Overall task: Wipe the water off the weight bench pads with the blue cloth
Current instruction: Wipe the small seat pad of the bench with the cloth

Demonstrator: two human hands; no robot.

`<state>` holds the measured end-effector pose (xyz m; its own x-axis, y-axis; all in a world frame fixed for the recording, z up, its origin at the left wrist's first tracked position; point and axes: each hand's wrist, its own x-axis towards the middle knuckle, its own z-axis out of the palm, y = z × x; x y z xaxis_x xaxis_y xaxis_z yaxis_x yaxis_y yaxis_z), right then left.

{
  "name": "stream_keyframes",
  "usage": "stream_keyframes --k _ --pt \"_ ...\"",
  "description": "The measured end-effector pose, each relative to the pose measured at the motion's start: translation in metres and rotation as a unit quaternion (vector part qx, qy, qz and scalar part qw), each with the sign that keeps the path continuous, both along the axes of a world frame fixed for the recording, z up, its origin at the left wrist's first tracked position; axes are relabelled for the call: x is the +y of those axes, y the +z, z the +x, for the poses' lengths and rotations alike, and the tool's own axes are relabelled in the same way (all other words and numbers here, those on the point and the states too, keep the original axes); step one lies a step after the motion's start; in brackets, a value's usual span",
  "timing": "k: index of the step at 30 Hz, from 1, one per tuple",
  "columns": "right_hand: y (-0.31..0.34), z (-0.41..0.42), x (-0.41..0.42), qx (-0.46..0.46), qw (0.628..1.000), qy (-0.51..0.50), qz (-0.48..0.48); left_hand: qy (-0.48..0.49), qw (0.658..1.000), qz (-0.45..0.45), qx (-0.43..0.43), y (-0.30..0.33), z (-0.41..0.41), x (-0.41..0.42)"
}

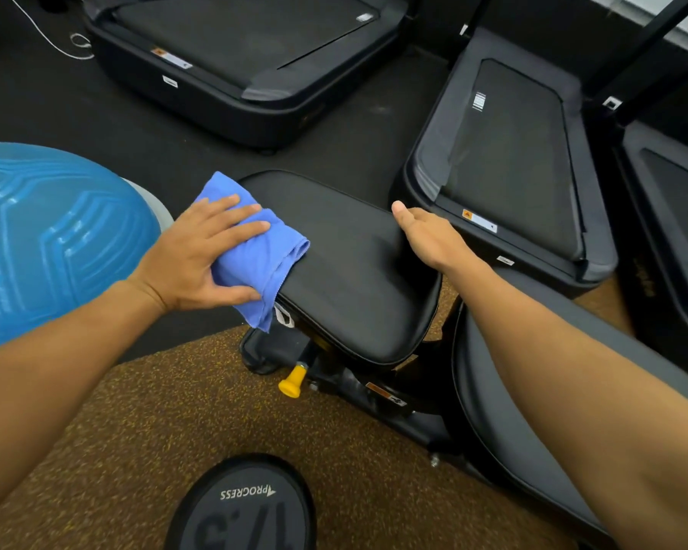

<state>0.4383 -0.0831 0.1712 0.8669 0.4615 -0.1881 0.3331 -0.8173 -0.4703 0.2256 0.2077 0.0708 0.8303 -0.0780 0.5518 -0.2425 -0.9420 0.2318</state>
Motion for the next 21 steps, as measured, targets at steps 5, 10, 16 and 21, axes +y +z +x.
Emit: stream_keyframes --k 5,10,16,21 --pt "0.004 -0.004 0.004 0.01 1.0 -0.008 0.002 0.005 0.999 0.035 -0.027 0.002 -0.003 -0.034" --pt "0.007 -0.003 0.005 0.021 1.0 -0.014 0.014 0.002 0.998 0.024 -0.055 0.002 -0.008 -0.086" --pt "0.011 0.001 0.0 0.045 0.997 -0.026 0.06 -0.008 0.997 -0.055 -0.044 0.009 -0.017 -0.18" --pt "0.015 0.005 -0.018 0.093 0.985 -0.044 0.135 0.044 0.99 -0.135 0.011 0.018 -0.019 -0.244"
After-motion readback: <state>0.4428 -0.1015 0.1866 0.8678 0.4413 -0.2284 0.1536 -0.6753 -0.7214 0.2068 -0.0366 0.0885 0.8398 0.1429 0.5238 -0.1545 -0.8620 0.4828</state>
